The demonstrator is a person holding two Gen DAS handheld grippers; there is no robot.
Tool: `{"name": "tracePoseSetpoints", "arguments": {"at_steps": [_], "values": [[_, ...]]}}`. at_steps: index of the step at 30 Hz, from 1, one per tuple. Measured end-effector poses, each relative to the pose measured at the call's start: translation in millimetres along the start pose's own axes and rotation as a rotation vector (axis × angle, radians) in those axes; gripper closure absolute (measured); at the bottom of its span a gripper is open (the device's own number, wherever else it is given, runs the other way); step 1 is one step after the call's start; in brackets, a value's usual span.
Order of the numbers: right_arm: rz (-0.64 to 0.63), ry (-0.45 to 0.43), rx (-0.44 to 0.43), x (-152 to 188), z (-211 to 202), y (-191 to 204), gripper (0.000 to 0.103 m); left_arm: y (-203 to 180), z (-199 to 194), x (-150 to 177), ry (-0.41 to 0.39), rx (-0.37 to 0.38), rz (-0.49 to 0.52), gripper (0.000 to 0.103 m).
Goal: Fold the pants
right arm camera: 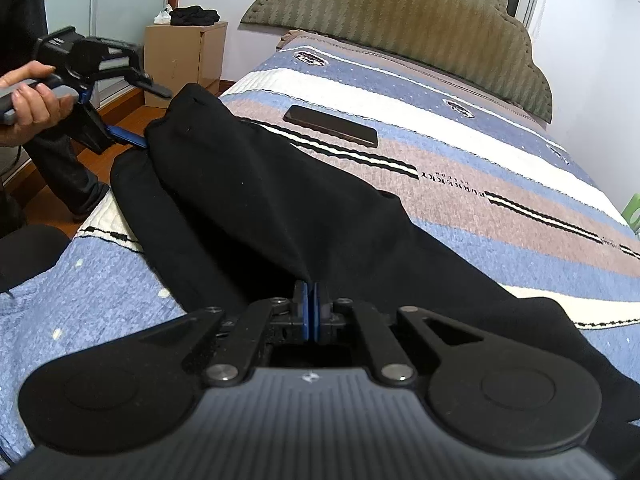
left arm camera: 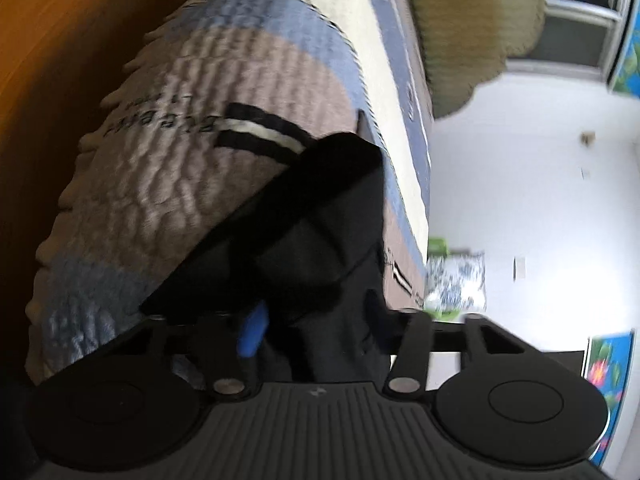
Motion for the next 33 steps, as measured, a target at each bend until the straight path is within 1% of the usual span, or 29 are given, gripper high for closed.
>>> {"name": "tracePoseSetpoints", "arguments": {"at_steps": [1,3,4,6,8,9,12,14,17,19,21,25,28,29,30,33], "values": [[0.001,0.000,0.001,0.6,0.1,-0.2,0.099,4.2,-2.7,-0.4,-0.004,-0.003,-0.015,0.071],[0.002,0.000,0.002,0.5,0.9,-0.3,0.099,13.4,-6.4,-1.7,-0.013,0.012,-0.080,0.084],[0.002,0.000,0.003,0.7,1.1,-0.3,0.099,16.0,-7.9,-2.5,-0.021,0.020,-0.103,0.087],[0.004,0.001,0.003,0.7,1.4,-0.7,0.099,16.6,-10.5,-4.7,-0.047,0.031,-0.117,0.089],[0.002,0.001,0.003,0.6,1.6,-0.2,0.099,10.9,-15.0,-5.0,-0.075,0.039,-0.095,0.091],[0.001,0.000,0.004,0.2,1.5,0.1,0.099,4.0,-19.0,-5.4,-0.096,0.048,-0.060,0.093],[0.001,-0.001,0.007,0.3,0.9,0.7,0.099,-17.6,-30.2,-5.7,-0.138,0.074,0.035,0.095],[0.004,0.000,0.007,0.8,1.0,0.6,0.099,-29.2,-39.3,-5.0,-0.152,0.082,0.077,0.096],[0.005,-0.002,0.007,0.6,0.4,1.2,0.099,-36.9,-53.7,1.7,-0.159,0.075,0.127,0.096],[0.000,-0.004,0.008,0.6,-1.1,1.6,0.099,-33.2,-62.8,6.8,-0.168,0.051,0.170,0.096],[0.000,-0.002,0.005,1.5,-3.8,2.1,0.099,-25.7,-68.9,11.4,-0.167,0.036,0.182,0.096],[-0.039,0.016,-0.022,4.9,-13.9,10.5,0.099,1.1,-66.6,8.8,-0.172,-0.025,0.166,0.096],[-0.050,0.042,-0.056,10.1,-18.3,19.3,0.101,19.8,-53.3,7.7,-0.144,-0.070,0.153,0.097],[-0.053,0.050,-0.063,12.7,-18.7,21.5,0.101,21.9,-49.5,8.9,-0.136,-0.076,0.175,0.097],[-0.054,0.057,-0.061,15.7,-17.6,22.0,0.101,22.1,-49.1,10.0,-0.144,-0.085,0.195,0.096],[-0.022,0.080,-0.030,24.9,-12.1,15.4,0.101,16.5,-54.6,14.9,-0.140,-0.103,0.241,0.096]]}}
Point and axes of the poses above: each gripper's, at about its wrist camera, not at the fingertips, and z roughly the way its jaws point, y to its left, x to its underside, the point moved 7 cm from there along z, roughly the way its jaws point, and after that the axes turned 15 degrees about -y, right-handed, at the moved point
